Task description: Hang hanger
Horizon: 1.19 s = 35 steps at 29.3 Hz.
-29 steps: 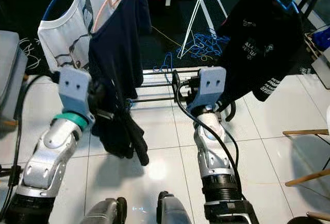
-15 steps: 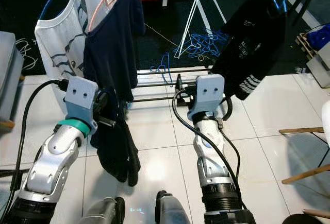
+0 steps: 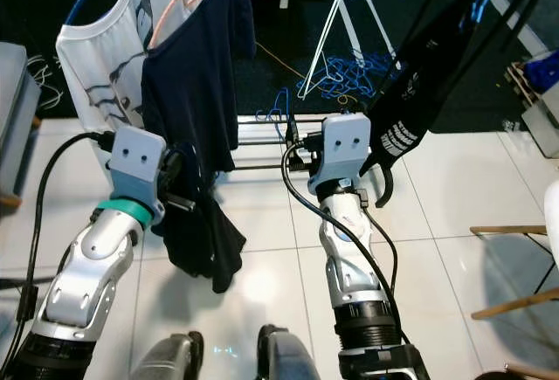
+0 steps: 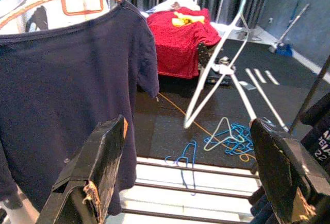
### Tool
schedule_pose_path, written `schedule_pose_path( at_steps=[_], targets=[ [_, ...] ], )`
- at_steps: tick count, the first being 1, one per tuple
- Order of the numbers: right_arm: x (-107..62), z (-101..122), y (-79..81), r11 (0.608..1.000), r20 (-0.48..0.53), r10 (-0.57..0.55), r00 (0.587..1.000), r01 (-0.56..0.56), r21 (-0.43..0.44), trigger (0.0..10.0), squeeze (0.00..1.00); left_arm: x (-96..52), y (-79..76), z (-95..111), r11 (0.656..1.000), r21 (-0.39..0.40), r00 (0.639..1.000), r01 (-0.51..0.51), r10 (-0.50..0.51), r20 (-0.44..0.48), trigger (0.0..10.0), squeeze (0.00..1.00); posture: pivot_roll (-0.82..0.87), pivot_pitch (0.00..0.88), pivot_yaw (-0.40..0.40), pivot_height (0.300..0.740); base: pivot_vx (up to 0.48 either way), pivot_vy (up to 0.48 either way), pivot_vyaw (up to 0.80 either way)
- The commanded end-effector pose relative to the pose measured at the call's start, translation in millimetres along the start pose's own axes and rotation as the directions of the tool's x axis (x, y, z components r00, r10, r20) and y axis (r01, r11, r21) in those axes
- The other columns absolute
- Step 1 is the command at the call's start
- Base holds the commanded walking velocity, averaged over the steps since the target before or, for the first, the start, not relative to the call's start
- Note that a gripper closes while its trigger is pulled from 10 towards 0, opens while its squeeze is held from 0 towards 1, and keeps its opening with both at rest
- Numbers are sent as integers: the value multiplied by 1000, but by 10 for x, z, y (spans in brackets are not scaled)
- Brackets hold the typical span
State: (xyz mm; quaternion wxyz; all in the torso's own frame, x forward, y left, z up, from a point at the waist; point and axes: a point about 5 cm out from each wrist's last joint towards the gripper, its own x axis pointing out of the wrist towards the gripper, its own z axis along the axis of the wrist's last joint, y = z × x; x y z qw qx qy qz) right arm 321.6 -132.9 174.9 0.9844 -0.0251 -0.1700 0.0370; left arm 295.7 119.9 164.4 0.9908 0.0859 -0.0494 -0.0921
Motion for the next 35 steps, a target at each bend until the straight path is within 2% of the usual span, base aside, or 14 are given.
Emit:
schedule_pose_path(
  at_steps=[1,13,23,24,26,35],
  targets=[
    [-41,-54,-59,1000,-27,-16,1000,15,-11,10000,0,6,-70,33,1000,-6,999,19,-19,26,10000,0,-42,129,-17,740,0,-371,0],
    [-53,-71,-55,1000,-35,-7,999,6,-8,10000,0,27,-49,34,1000,-10,1000,-3,3,22,10000,0,-44,135,-17,740,0,-353,0],
    [-52,-73,-44,1000,-37,-1,999,1,-7,10000,0,68,43,-37,997,10,997,-72,72,-42,10000,0,-45,136,-17,740,0,0,0],
    [-48,-73,-34,1000,-37,1,999,-1,-5,10000,0,91,112,-53,993,20,992,-118,118,-47,10000,0,-45,134,-14,740,412,0,0],
    [-47,-73,-31,1000,-37,1,999,-1,-4,10000,0,99,132,-54,991,21,990,-131,132,-44,10000,0,-45,134,-14,740,412,0,0],
    [-51,-72,-35,1000,-36,-1,999,1,-3,10000,0,115,154,-53,989,19,989,-144,145,-43,10000,0,-47,131,-11,740,472,0,0]
  ],
)
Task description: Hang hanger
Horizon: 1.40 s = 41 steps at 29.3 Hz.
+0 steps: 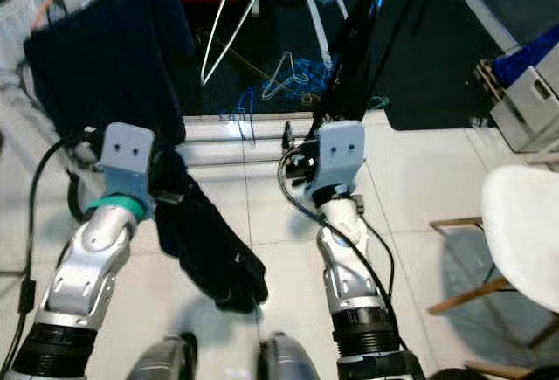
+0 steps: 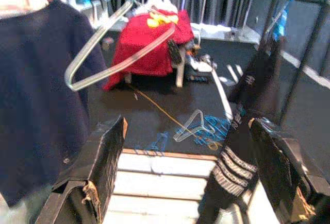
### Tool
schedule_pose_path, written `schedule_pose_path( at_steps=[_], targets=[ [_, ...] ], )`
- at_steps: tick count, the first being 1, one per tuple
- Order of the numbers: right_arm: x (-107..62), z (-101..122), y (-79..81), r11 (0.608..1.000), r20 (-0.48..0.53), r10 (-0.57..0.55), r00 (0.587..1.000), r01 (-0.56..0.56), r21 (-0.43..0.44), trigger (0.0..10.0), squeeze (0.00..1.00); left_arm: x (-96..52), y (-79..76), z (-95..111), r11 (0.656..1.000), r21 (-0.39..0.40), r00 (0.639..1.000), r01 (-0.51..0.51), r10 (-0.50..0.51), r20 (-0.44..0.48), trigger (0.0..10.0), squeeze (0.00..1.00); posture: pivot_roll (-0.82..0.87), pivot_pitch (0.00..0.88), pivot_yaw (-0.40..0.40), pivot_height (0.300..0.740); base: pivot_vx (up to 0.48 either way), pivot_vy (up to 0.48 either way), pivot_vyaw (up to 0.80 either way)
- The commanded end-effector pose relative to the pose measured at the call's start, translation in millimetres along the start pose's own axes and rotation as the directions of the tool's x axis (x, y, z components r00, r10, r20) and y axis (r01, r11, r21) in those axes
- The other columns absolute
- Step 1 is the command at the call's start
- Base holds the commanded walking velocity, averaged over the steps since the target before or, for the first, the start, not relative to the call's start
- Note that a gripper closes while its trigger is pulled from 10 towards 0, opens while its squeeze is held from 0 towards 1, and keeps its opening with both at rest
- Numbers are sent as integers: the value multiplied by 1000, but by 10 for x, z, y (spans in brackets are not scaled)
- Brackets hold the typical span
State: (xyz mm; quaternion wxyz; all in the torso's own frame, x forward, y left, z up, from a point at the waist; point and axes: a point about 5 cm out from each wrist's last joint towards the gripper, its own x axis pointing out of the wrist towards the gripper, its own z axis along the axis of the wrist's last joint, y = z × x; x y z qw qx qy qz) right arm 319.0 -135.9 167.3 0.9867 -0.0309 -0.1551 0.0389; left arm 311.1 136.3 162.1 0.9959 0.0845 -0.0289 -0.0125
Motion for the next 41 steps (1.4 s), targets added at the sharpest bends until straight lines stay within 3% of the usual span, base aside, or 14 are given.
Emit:
schedule_pose_path(
  at_steps=[1,20,25,32,39,41],
  targets=[
    [3,-8,-12,1000,-6,-8,1000,8,6,10000,0,-6,-31,15,1000,17,1000,11,-11,12,10000,0,-47,131,-11,740,480,0,0],
    [18,26,5,1000,11,8,1000,-8,9,10000,0,13,-42,37,1000,15,1000,0,-1,19,10000,0,-50,133,-10,740,408,0,0],
    [101,235,13,998,109,60,992,-60,2,10000,0,8,-45,88,1000,20,999,15,-16,52,10000,0,-47,133,-6,740,382,0,0],
    [275,642,46,991,246,74,967,-98,88,10000,0,-32,-72,214,996,26,988,81,-84,128,10000,0,-38,129,-2,740,371,0,0],
    [365,707,74,986,260,65,963,-102,132,10000,0,-37,-103,250,994,13,983,113,-113,142,10000,0,-36,127,4,740,252,0,0],
    [467,628,175,969,182,102,978,-139,206,10000,0,-78,-163,293,980,10,966,198,-197,169,10000,0,-36,126,6,740,0,0,0]
  ],
)
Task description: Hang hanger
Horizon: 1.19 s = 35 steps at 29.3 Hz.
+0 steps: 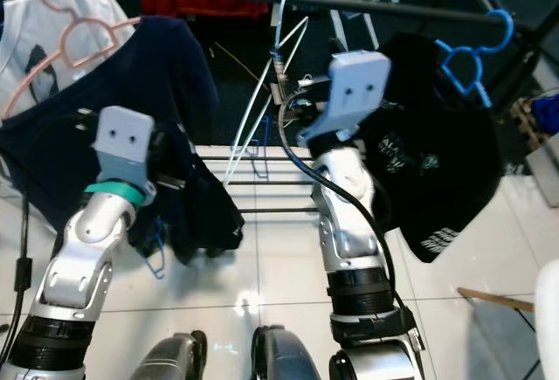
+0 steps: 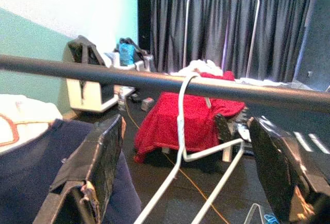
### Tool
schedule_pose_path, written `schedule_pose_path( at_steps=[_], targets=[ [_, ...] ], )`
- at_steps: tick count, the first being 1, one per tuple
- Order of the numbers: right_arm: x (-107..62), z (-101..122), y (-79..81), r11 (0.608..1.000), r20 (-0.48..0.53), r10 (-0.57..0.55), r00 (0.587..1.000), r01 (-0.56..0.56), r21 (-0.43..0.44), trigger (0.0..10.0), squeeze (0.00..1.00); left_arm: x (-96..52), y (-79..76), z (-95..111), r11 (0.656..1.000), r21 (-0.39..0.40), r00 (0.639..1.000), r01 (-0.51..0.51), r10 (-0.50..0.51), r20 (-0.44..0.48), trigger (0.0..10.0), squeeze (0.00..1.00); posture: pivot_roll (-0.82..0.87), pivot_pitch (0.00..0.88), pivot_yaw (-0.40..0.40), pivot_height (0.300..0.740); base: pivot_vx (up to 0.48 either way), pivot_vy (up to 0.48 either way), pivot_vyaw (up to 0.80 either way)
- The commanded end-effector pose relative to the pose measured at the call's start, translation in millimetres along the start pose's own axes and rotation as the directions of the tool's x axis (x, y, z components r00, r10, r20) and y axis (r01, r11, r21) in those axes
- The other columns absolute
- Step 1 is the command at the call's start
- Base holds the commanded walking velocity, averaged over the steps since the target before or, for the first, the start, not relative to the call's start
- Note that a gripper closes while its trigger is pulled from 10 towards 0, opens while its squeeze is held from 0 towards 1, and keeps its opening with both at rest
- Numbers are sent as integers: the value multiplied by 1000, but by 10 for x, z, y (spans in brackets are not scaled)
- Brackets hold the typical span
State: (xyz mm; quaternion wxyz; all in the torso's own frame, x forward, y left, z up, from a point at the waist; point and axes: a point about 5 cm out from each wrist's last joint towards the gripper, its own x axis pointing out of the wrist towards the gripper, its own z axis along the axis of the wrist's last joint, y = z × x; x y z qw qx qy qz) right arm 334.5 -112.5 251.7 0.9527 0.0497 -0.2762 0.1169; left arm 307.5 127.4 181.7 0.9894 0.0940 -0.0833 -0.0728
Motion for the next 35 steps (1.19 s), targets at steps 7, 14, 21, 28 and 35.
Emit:
schedule_pose_path(
  at_steps=[7,14,21,28,35],
  targets=[
    [24,-273,-11,995,-161,-52,986,64,71,10000,0,-64,-140,171,986,-29,982,166,-163,93,10000,0,-29,133,5,740,0,0,0],
    [60,-423,31,996,-228,-36,973,53,70,10000,0,-48,-90,343,980,-27,971,195,-189,146,10000,0,-17,147,8,740,0,0,0],
    [182,-510,97,990,-272,108,956,-79,114,10000,0,-48,-88,451,981,-28,966,192,-184,181,10000,0,-2,156,1,740,0,0,0],
    [324,-634,-29,998,-374,53,926,-33,61,10000,0,-70,-126,446,978,-38,964,206,-196,177,10000,0,12,158,0,740,0,0,0],
    [407,-663,-119,1000,-420,1,907,6,15,10000,0,-83,-123,462,977,-42,964,209,-199,176,10000,0,28,161,-3,740,0,0,0]
  ],
)
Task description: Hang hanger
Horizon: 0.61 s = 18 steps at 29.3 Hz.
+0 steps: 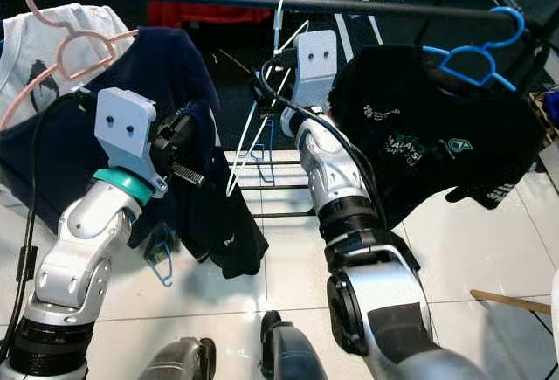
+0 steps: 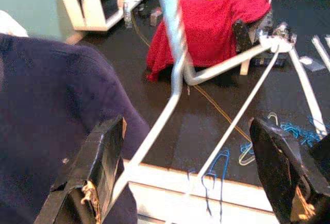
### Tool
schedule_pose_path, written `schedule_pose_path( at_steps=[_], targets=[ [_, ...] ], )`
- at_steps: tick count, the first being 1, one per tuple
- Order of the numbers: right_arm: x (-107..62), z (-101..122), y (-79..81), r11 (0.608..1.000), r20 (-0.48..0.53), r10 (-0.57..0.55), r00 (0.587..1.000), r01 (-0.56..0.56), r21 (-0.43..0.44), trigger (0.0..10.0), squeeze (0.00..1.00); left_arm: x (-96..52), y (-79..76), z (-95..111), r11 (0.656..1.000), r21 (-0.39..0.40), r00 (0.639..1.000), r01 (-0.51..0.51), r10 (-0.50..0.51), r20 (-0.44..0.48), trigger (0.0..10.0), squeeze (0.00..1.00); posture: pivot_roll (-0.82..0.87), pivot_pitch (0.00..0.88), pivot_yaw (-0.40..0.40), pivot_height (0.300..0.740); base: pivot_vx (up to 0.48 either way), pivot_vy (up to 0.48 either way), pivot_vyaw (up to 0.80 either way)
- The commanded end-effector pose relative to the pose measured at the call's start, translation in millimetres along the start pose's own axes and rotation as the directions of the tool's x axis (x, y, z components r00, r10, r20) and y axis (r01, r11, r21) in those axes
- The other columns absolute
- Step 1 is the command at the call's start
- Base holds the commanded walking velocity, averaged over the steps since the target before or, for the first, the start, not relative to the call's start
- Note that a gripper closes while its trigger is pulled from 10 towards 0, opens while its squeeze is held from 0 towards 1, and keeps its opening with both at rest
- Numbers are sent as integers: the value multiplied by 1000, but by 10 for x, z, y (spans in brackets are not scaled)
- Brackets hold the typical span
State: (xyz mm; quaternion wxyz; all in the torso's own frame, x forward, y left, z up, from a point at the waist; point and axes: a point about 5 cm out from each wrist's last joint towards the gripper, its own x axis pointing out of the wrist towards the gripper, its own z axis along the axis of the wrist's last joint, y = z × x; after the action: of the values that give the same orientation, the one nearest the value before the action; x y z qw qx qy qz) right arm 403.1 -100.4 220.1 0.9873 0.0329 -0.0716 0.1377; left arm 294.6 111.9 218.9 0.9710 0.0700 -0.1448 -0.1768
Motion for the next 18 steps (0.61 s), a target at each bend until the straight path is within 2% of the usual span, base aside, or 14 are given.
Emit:
schedule_pose_path(
  at_steps=[1,3,4,7,8,14,18],
  targets=[
    [1,-26,-56,1000,-15,-24,1000,24,-3,10000,0,-23,-38,55,1000,-6,1000,14,-14,24,10000,0,28,161,-3,740,0,0,0],
    [25,2,-87,999,-17,-33,999,32,-25,9843,0,-32,-42,52,1000,-6,1000,12,-12,22,10000,0,31,160,-5,740,0,0,0],
    [39,24,-138,997,-18,-45,999,44,-59,7686,0,-44,-49,51,1000,-8,1000,10,-10,18,10000,0,42,158,-7,740,0,0,0],
    [46,41,-179,995,-17,-54,998,53,-82,7725,0,-51,-56,49,1000,-9,1000,9,-8,15,10000,0,42,158,-7,740,0,0,0],
    [48,68,-223,992,-6,-74,997,73,-101,10000,0,-59,-63,46,1000,-10,1000,8,-8,12,10000,0,41,159,-4,740,0,0,0],
    [59,141,-242,991,33,-63,997,66,-115,10000,0,-63,-75,38,1000,-11,1000,12,-12,6,10000,0,34,158,6,740,0,0,0],
    [102,239,-188,990,75,-10,997,21,-138,10000,0,-27,-91,43,1000,-11,1000,23,-22,4,10000,0,33,157,11,740,0,0,0]
  ],
)
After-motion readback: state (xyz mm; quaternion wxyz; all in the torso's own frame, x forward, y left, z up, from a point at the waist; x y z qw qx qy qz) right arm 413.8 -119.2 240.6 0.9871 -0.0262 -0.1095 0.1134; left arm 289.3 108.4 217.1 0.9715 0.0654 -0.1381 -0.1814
